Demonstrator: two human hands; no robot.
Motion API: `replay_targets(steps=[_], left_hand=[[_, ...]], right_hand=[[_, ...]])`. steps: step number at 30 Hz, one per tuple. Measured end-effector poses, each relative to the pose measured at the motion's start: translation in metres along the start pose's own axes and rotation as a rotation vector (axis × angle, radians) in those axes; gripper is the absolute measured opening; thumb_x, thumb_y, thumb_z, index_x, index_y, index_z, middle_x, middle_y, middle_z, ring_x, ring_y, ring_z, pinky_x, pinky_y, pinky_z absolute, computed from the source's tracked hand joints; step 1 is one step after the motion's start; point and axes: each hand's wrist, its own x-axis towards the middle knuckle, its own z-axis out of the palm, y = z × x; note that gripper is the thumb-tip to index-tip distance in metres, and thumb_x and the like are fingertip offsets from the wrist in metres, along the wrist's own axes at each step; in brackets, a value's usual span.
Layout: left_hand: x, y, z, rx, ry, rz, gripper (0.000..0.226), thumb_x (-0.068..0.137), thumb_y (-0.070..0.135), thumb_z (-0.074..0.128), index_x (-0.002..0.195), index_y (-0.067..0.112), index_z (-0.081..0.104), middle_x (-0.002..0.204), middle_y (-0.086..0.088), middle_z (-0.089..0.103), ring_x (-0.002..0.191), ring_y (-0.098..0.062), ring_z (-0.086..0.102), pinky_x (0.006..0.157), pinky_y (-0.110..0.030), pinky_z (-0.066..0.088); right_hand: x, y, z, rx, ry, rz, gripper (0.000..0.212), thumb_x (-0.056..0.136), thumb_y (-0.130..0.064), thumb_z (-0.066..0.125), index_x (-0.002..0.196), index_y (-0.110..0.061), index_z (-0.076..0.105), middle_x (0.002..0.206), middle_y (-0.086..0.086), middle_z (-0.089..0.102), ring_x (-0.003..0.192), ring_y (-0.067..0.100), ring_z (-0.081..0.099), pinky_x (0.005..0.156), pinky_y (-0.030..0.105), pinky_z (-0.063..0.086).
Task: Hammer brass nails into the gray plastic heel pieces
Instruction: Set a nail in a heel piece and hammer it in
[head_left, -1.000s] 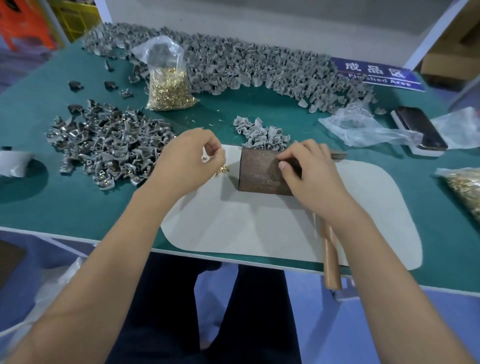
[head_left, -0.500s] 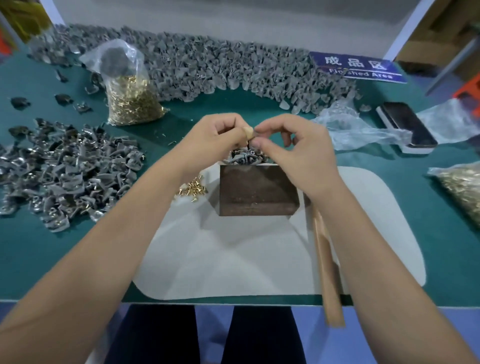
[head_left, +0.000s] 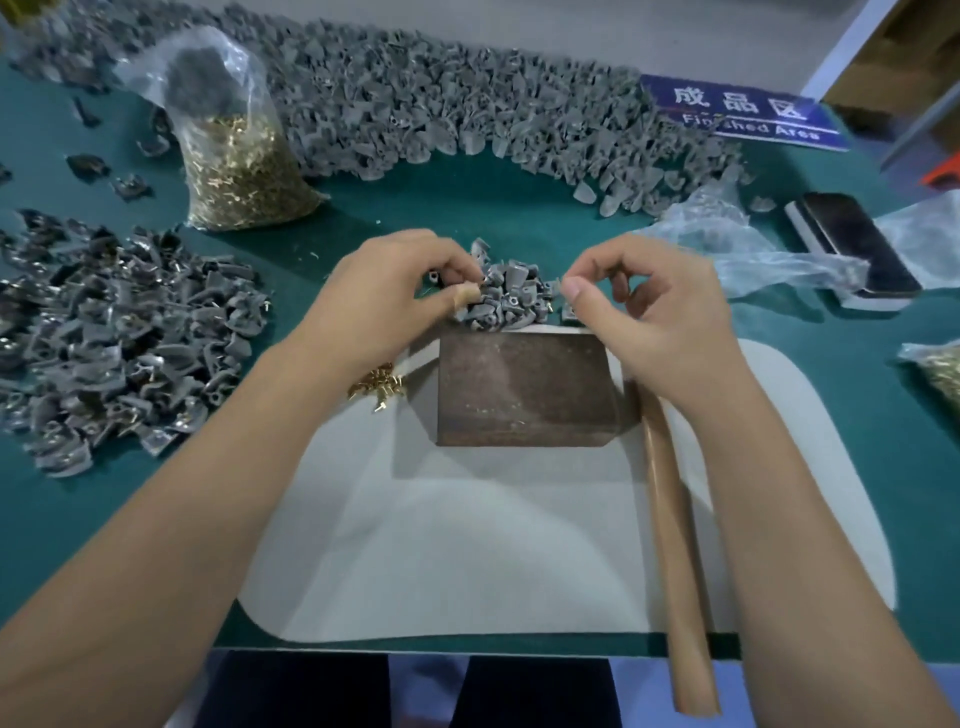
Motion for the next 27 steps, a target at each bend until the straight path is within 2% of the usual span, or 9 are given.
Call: replay_targets(steps=[4, 9, 11, 14, 17, 19, 22, 25, 27], left_hand=[[-0.003, 0.004, 0.001, 0.095, -0.103, 0.014, 0.025, 0.091, 0.046, 0.07, 0.115, 0.038, 0.071, 0.103, 0.016, 0.066, 0.097, -0.001, 0.057, 0.08, -0.034, 0.051], [-0.004, 0.008, -0.002, 0.194, -0.219, 0.043, 0.036, 0.095, 0.037, 0.062, 0.131, 0.044, 0.064, 0.117, 0.011, 0.061, 0.111, -0.015, 0.057, 0.085, -0.042, 0.05], [-0.005, 0.01, -0.001, 0.187, -0.22, 0.03, 0.036, 0.095, 0.037, 0.058, 0.129, 0.044, 0.065, 0.117, 0.009, 0.061, 0.111, -0.017, 0.058, 0.085, -0.042, 0.05], [-0.003, 0.008, 0.002, 0.223, -0.149, 0.01, 0.025, 0.095, 0.032, 0.067, 0.12, 0.038, 0.069, 0.113, 0.012, 0.064, 0.11, -0.017, 0.06, 0.081, -0.035, 0.046], [-0.004, 0.008, 0.004, 0.135, -0.101, -0.017, 0.02, 0.094, 0.033, 0.069, 0.113, 0.038, 0.07, 0.104, 0.018, 0.063, 0.103, -0.01, 0.059, 0.081, -0.035, 0.048], [-0.005, 0.008, 0.004, 0.058, -0.044, -0.021, 0.017, 0.094, 0.035, 0.067, 0.11, 0.04, 0.068, 0.101, 0.018, 0.064, 0.095, 0.001, 0.055, 0.08, -0.035, 0.05], [-0.005, 0.01, 0.004, 0.024, 0.014, -0.03, 0.011, 0.096, 0.042, 0.062, 0.107, 0.042, 0.062, 0.097, 0.021, 0.062, 0.08, 0.012, 0.05, 0.066, -0.025, 0.041], [-0.007, 0.017, 0.001, -0.189, 0.057, -0.026, 0.01, 0.099, 0.042, 0.061, 0.102, 0.032, 0.063, 0.087, 0.025, 0.062, 0.064, -0.002, 0.05, 0.059, -0.018, 0.037], [-0.01, 0.024, 0.0, -0.273, 0.052, 0.005, 0.014, 0.1, 0.037, 0.061, 0.102, 0.024, 0.066, 0.089, 0.018, 0.066, 0.071, -0.009, 0.058, 0.066, -0.028, 0.047]], right_hand=[[-0.007, -0.006, 0.009, 0.001, -0.068, -0.02, 0.006, 0.092, -0.027, 0.073, 0.086, -0.026, 0.071, 0.077, -0.024, 0.062, 0.068, 0.005, 0.05, 0.064, 0.013, 0.033], [-0.011, -0.013, 0.021, -0.006, -0.119, -0.031, 0.008, 0.091, -0.025, 0.073, 0.084, -0.024, 0.07, 0.077, -0.015, 0.065, 0.077, 0.016, 0.057, 0.071, 0.028, 0.044], [-0.011, -0.014, 0.023, -0.001, -0.123, -0.05, 0.009, 0.091, -0.025, 0.074, 0.083, -0.022, 0.07, 0.076, -0.017, 0.063, 0.076, 0.015, 0.056, 0.071, 0.027, 0.044], [-0.011, -0.014, 0.023, 0.021, -0.112, -0.047, 0.009, 0.091, -0.022, 0.074, 0.084, -0.02, 0.07, 0.076, -0.015, 0.064, 0.076, 0.012, 0.057, 0.071, 0.025, 0.044], [-0.011, -0.013, 0.023, 0.047, -0.103, -0.037, 0.009, 0.092, -0.019, 0.075, 0.084, -0.018, 0.071, 0.077, -0.013, 0.066, 0.075, 0.008, 0.059, 0.071, 0.019, 0.043], [-0.011, -0.013, 0.024, 0.055, -0.092, -0.031, 0.008, 0.092, -0.02, 0.075, 0.085, -0.019, 0.07, 0.077, -0.013, 0.066, 0.073, 0.009, 0.058, 0.069, 0.019, 0.043], [-0.011, -0.013, 0.025, 0.041, -0.042, -0.035, 0.006, 0.091, -0.018, 0.074, 0.086, -0.02, 0.071, 0.078, -0.014, 0.066, 0.072, 0.006, 0.058, 0.066, 0.012, 0.039], [-0.01, -0.013, 0.024, 0.036, 0.011, -0.042, 0.006, 0.091, -0.014, 0.073, 0.089, -0.019, 0.072, 0.081, -0.015, 0.067, 0.074, 0.003, 0.058, 0.068, 0.009, 0.037], [-0.009, -0.013, 0.024, 0.046, 0.037, -0.024, 0.006, 0.092, -0.014, 0.073, 0.092, -0.02, 0.073, 0.083, -0.017, 0.068, 0.077, 0.004, 0.06, 0.069, 0.009, 0.038]])
